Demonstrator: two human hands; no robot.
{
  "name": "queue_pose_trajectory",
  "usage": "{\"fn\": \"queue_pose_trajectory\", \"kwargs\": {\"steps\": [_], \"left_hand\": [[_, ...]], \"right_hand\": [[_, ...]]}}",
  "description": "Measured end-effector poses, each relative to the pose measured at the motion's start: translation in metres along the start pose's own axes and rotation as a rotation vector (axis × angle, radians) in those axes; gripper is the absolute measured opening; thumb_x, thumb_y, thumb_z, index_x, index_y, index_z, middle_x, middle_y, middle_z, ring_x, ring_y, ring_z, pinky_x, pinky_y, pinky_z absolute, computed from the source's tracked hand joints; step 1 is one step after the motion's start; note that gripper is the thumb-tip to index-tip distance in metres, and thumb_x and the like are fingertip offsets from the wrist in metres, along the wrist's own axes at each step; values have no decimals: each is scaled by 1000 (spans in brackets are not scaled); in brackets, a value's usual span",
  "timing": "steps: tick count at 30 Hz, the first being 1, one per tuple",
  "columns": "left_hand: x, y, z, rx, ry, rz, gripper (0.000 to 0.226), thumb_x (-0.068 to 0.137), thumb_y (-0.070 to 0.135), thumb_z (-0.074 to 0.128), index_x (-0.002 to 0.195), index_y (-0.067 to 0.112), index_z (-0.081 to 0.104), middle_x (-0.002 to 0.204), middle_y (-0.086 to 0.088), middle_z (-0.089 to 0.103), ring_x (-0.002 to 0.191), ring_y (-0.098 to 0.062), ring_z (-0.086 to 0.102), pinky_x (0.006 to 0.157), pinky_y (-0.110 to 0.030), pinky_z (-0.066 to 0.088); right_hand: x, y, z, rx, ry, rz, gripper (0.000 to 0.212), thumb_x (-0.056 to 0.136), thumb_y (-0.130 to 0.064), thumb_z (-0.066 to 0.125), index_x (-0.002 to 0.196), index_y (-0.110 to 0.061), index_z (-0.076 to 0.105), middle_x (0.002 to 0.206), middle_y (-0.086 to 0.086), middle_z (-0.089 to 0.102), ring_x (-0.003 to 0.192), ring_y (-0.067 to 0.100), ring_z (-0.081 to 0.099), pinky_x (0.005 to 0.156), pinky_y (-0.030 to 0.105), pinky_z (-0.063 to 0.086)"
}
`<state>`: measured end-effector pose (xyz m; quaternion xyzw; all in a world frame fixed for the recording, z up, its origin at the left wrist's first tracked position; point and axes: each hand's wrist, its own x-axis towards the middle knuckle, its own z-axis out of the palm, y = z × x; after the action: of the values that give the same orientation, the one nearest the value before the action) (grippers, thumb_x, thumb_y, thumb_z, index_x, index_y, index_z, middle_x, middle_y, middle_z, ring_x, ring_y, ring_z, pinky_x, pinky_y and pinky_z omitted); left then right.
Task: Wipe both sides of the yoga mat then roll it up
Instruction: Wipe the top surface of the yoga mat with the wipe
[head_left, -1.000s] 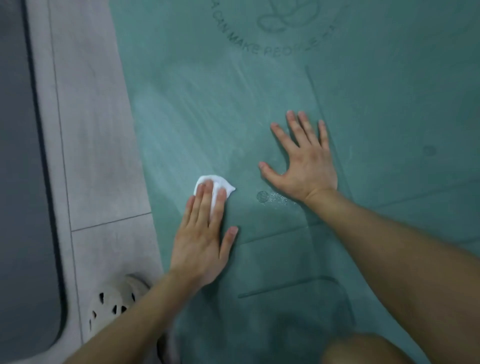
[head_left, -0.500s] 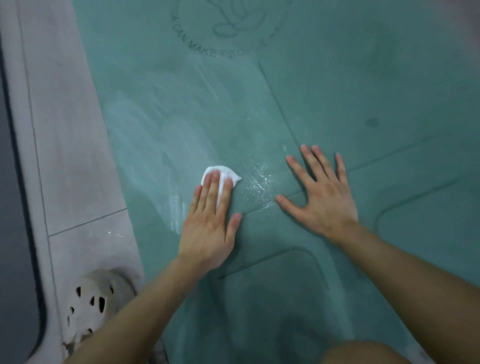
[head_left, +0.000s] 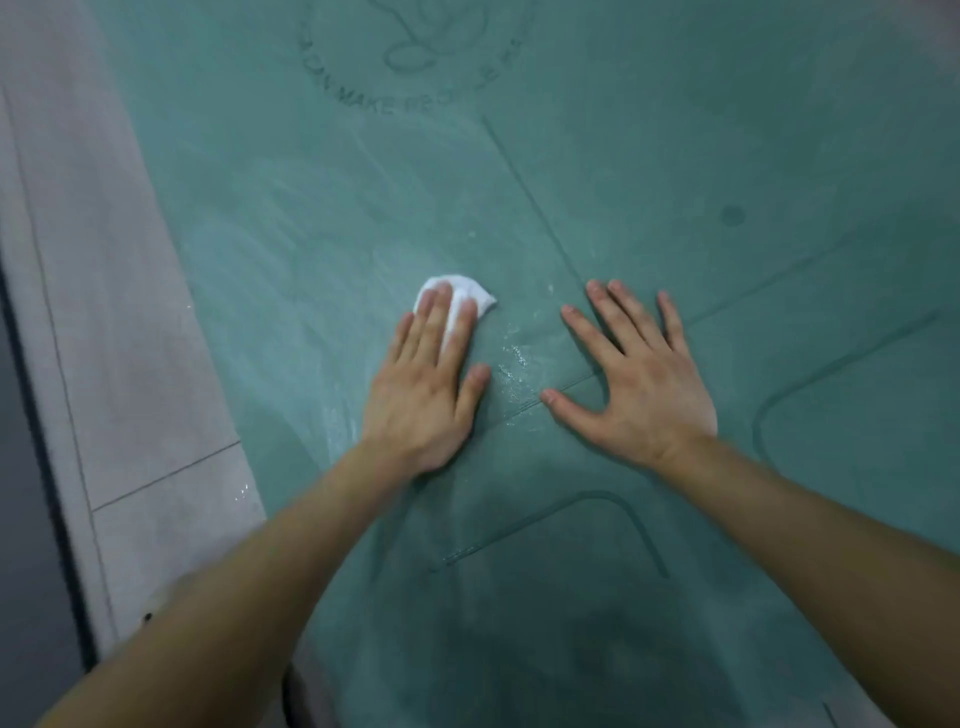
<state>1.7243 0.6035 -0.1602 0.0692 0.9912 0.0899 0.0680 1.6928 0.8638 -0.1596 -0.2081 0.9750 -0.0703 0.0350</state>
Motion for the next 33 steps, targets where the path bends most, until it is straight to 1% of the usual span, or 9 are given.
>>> {"fn": "queue_pose_trajectory", "kwargs": {"steps": [5,9,12,15,18,24,27,30,33], "left_hand": [[105,-34,-17,-2,33,-297,84,104,65,11,168,13,1,176,-13,-4,163,-26,-9,132,-45,-2],[1,37,-7,-21,-20,15,80,109,57,27,168,10,-1,176,-14,-6,163,-26,-11,132,-48,5],[-18,18,-9,-21,-64,140,75,110,55,26,169,17,0,176,-9,-7,163,-22,-10,132,-46,4],[84,-49,-21,5,-41,-86,80,105,64,8,169,18,-1,176,-10,-8,162,-20,-12,132,-43,-3],[149,-64,-26,27,-18,-208,84,103,65,7,168,13,-2,175,-14,-9,162,-24,-13,131,-42,-7],[7,1,-15,73,-149,359,77,111,50,33,168,11,-1,176,-13,-8,163,-26,-9,132,-47,7],[82,-40,-25,110,-102,215,78,108,60,15,169,14,1,176,-14,-6,163,-25,-8,131,-49,10],[180,-47,-36,40,-87,-66,84,103,64,6,168,12,-3,175,-14,-10,162,-23,-13,132,-43,-3],[152,-2,-24,18,-27,46,80,106,58,12,168,7,2,175,-17,-5,163,-27,-9,132,-47,1]], "right_hand": [[-3,0,1,28,39,4,92,93,-82,39,166,-27,30,176,1,14,163,17,4,130,57,8],[-2,2,2,77,67,12,89,93,-73,49,163,-20,37,174,2,21,162,17,11,129,57,10],[-2,2,3,91,65,8,83,95,-62,50,162,-16,38,174,2,23,162,17,13,129,57,10],[-1,2,6,101,74,-1,79,95,-57,51,161,-16,40,173,2,24,162,17,14,129,57,11],[-2,2,8,117,106,4,76,94,-52,53,159,-14,43,172,2,27,162,18,16,129,58,13],[-2,3,6,120,94,-2,76,93,-50,54,158,-12,44,172,3,28,161,18,18,128,58,15],[-2,3,6,120,83,-7,76,94,-51,53,159,-13,44,172,3,27,162,18,17,129,58,14],[-2,4,7,134,102,1,75,94,-50,54,158,-12,45,172,2,28,162,17,16,129,57,13],[-2,2,7,146,116,3,77,92,-50,57,157,-10,46,171,2,30,161,17,18,128,57,15]]}}
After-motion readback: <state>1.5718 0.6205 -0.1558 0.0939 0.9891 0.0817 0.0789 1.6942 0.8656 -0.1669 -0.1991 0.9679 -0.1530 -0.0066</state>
